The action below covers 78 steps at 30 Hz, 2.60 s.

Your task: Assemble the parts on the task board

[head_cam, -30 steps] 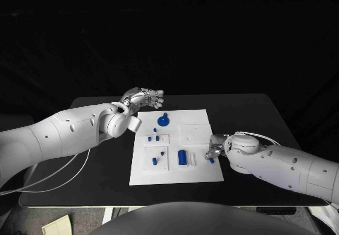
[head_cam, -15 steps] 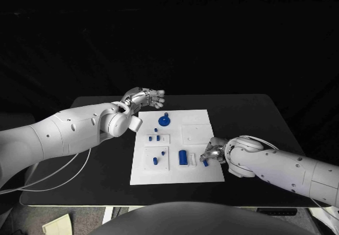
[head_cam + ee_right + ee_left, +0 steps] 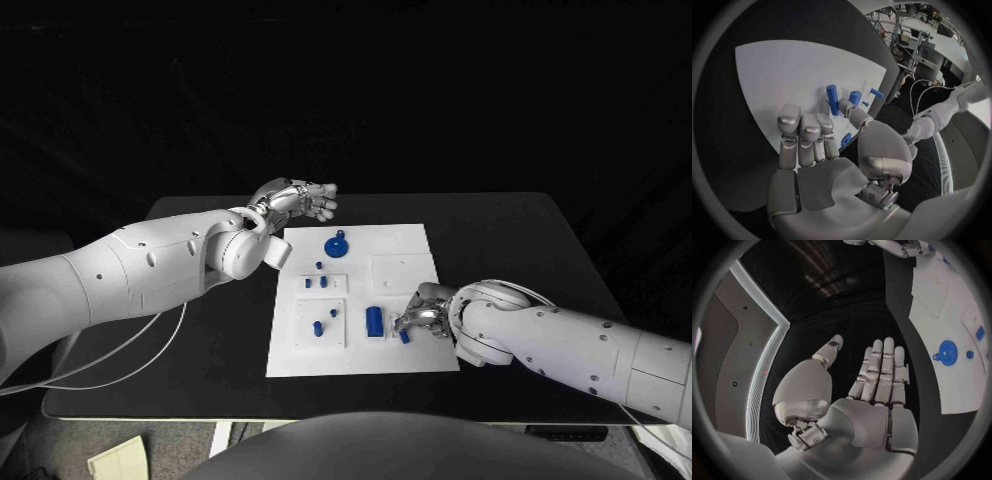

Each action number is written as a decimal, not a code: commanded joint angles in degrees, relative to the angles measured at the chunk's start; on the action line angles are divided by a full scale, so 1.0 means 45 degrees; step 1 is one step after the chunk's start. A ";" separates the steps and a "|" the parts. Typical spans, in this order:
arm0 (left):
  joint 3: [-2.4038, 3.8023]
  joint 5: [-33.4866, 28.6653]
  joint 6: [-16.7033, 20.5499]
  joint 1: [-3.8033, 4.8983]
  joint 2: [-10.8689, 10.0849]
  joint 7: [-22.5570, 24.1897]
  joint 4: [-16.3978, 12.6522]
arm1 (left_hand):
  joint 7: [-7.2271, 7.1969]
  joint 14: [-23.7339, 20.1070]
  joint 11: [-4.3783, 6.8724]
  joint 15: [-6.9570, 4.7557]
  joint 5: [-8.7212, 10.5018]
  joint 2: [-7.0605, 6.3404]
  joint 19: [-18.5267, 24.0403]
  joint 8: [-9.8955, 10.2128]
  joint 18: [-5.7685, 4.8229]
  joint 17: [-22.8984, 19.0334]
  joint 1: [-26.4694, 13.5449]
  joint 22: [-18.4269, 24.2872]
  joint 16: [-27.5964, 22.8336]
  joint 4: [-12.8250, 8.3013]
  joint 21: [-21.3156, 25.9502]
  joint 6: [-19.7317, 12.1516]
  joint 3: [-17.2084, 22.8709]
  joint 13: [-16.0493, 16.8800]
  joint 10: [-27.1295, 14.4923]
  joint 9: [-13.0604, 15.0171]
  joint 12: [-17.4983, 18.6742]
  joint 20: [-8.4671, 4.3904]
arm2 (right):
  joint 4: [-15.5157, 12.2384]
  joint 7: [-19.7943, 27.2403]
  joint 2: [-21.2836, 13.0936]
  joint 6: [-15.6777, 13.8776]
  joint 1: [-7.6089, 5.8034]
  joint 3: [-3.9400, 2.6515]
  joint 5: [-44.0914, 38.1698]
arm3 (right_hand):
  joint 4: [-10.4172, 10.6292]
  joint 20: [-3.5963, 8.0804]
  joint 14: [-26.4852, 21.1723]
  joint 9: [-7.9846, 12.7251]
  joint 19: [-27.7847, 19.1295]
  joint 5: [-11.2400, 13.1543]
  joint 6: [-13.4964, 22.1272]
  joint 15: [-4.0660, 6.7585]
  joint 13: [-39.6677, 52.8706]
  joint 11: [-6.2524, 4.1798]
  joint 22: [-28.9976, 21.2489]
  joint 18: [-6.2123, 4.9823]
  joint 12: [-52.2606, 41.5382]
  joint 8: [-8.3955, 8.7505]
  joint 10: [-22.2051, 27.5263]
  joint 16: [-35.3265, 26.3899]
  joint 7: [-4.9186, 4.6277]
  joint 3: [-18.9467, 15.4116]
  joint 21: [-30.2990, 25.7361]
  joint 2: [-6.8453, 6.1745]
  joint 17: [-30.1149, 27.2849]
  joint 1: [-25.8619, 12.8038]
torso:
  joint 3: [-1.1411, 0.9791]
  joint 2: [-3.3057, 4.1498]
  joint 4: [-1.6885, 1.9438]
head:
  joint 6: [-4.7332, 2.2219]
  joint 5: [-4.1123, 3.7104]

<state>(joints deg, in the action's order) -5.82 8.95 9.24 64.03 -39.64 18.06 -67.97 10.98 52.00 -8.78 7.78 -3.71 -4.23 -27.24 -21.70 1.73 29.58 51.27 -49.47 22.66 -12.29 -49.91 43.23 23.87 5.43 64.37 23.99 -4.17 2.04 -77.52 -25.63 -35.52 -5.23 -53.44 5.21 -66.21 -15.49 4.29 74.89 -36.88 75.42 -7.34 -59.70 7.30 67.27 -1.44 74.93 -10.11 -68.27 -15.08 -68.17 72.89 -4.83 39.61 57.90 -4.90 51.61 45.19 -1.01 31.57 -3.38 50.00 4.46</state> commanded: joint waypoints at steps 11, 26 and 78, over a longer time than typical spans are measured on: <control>0.0010 -0.0066 -0.0138 0.0007 0.0039 0.0102 -0.0025 | 0.0020 -0.0023 0.0005 -0.0007 0.0060 0.0006 0.0072 -0.0059 0.0193 0.0025 -0.0048 -0.0019 -0.0053 0.0069 0.0053 -0.0099 0.0011 -0.0020 -0.0103 -0.0021 -0.0009 -0.0010 | 0.0179 0.0231 0.0229 -0.0089 0.0003 -0.0010 0.0383 | 0.0014 0.0022 -0.0004 0.0014 0.0059 0.0031 -0.0080 0.0071 0.0002 -0.0028 0.0130 -0.1087 0.0071 -0.0026 -0.0034 -0.0073 0.0007 -0.0067 0.0027 -0.0008 0.0007 -0.0142 | -0.0001 0.0000 -0.0008 | -0.0001 0.0020; 0.0010 -0.0066 -0.0146 0.0008 0.0050 0.0090 -0.0014 | 0.0020 -0.0020 0.0004 -0.0006 0.0061 0.0005 0.0072 -0.0070 0.0192 0.0039 -0.0051 -0.0023 -0.0065 0.0075 0.0055 -0.0104 0.0012 -0.0021 -0.0103 -0.0024 -0.0010 -0.0009 | 0.0452 0.0114 0.0498 0.0075 -0.0029 -0.0011 0.0312 | 0.0137 0.0053 -0.0011 0.0014 0.0055 0.0094 -0.0106 0.0086 -0.0026 -0.0042 0.0116 -0.1087 0.0125 -0.0013 0.0018 -0.0092 0.0019 -0.0156 0.0003 -0.0015 0.0006 -0.0259 | 0.0005 -0.0002 -0.0005 | -0.0001 0.0031; 0.0010 -0.0066 -0.0165 0.0012 0.0036 0.0045 -0.0040 | 0.0018 -0.0011 0.0005 -0.0006 0.0056 0.0006 0.0071 -0.0111 0.0192 0.0087 -0.0052 -0.0036 -0.0106 0.0097 0.0062 -0.0114 0.0024 -0.0024 -0.0104 -0.0031 -0.0013 -0.0009 | 0.0348 0.0239 0.0492 0.0019 -0.0061 -0.0011 0.0222 | 0.1576 0.0127 -0.0023 0.0052 -0.0013 0.0503 -0.0307 0.0145 0.0015 -0.0105 0.0158 -0.1087 0.0201 0.0095 -0.0039 -0.0130 0.0083 0.0467 -0.0022 0.0330 0.0056 -0.1106 | 0.0004 -0.0002 0.0002 | -0.0001 0.0068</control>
<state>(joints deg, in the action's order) -5.82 8.95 9.21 64.03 -39.54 17.90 -67.98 11.03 52.00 -8.79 7.77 -3.71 -4.23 -27.24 -21.92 1.73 29.89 51.27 -49.58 22.43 -12.17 -49.91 43.28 23.99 5.39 64.37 23.91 -4.17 2.04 -75.76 -25.60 -33.36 -5.50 -53.71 5.20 -64.94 -8.37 4.70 74.79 -36.72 75.41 -5.32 -60.65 7.54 67.27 -1.65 74.91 -10.23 -67.61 -14.94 -68.40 72.67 -4.30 41.36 57.89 -3.32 51.76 40.58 -0.98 31.55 -3.38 50.01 4.72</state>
